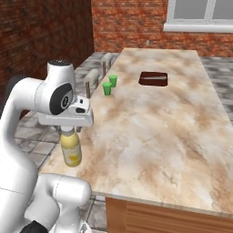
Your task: Place the drinks on the dining counter in a tight cluster.
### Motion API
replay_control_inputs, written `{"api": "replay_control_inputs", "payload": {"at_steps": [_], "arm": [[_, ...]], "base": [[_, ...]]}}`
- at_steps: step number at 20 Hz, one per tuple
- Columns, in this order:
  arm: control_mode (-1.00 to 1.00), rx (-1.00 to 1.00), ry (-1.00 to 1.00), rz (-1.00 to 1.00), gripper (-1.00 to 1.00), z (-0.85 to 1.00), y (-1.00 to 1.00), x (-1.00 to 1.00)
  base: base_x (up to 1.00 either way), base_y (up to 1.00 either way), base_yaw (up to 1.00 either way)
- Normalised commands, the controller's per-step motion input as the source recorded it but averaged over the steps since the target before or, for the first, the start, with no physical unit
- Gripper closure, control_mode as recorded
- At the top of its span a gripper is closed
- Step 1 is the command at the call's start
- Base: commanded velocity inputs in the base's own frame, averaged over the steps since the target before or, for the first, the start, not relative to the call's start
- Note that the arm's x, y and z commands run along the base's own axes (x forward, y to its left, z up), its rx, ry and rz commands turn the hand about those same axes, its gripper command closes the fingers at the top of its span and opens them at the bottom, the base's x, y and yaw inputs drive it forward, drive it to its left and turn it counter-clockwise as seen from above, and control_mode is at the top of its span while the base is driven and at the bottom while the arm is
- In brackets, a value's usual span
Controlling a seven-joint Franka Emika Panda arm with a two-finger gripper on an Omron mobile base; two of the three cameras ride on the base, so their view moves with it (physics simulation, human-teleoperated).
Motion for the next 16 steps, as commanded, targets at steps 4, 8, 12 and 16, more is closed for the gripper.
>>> {"api": "replay_control_inputs", "payload": {"at_steps": [4, 8, 12, 16], "arm": [[-1.00, -0.08, 0.16, 0.00, 1.00, 0.01, 0.21, 0.67], [-1.00, -0.07, 0.16, 0.00, 1.00, 0.00, 0.17, 0.81], [-1.00, -0.01, 0.05, 0.02, 1.00, -0.03, 0.00, 0.77], [-1.00, 0.00, -0.06, 0.00, 1.00, -0.29, 0.00, 0.88]], "base": [[0.00, 0.00, 0.00], [0.00, 0.00, 0.00], [0.00, 0.00, 0.00], [0.00, 0.00, 0.00]]}}
